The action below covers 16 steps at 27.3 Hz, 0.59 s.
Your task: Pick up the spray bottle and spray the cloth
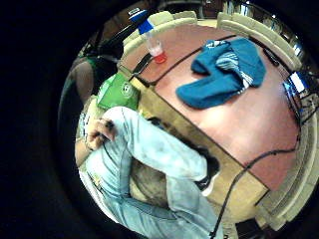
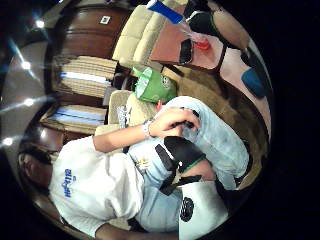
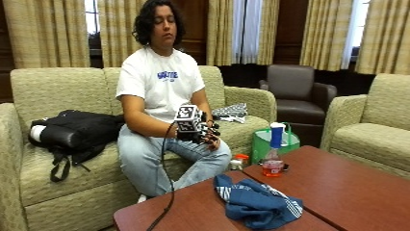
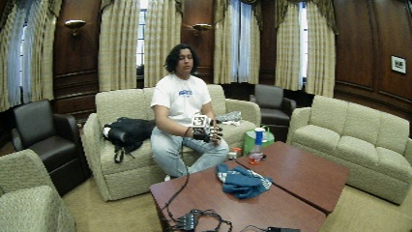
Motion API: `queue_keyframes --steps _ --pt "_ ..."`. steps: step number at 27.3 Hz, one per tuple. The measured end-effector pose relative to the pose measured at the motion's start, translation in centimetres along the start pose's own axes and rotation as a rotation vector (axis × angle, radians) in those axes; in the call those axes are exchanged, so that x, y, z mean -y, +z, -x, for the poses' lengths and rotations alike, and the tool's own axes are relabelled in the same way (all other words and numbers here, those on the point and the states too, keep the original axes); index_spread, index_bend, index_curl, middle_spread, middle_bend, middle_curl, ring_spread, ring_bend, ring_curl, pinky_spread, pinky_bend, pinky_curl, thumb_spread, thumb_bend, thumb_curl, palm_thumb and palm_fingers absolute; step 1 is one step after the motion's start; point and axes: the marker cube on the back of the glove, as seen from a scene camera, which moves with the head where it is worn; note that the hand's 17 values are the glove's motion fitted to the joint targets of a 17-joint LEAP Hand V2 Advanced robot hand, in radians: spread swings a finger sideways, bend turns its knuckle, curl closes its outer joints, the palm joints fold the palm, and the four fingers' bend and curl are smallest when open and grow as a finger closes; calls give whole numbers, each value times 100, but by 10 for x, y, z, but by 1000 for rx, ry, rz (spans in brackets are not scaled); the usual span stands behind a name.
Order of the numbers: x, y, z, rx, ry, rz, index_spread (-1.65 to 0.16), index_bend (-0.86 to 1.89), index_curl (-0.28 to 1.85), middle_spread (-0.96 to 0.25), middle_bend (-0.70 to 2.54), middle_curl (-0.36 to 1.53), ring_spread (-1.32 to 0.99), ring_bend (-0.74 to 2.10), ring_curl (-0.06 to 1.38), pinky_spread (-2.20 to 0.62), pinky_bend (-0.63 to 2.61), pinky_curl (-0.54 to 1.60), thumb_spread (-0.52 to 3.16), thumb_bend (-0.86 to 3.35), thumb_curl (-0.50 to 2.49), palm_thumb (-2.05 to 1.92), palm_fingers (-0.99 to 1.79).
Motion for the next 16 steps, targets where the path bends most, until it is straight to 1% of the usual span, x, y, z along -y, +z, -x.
queue_keyframes --steps 2,6,16 --pt "-8 -3 -8 4 -19 19 -43 12 24 -19 20 38 -20 48 37 5 29 35 93 -4 41 61 67" --pt "-19 -5 -26 17 7 -5 -43 12 24 -19 20 38 -20 47 36 5 28 35 93 -3 39 61 68" --pt "-34 3 -48 -84 12 1 -43 12 24 -19 20 38 -19 45 36 5 26 35 93 -3 37 61 70"
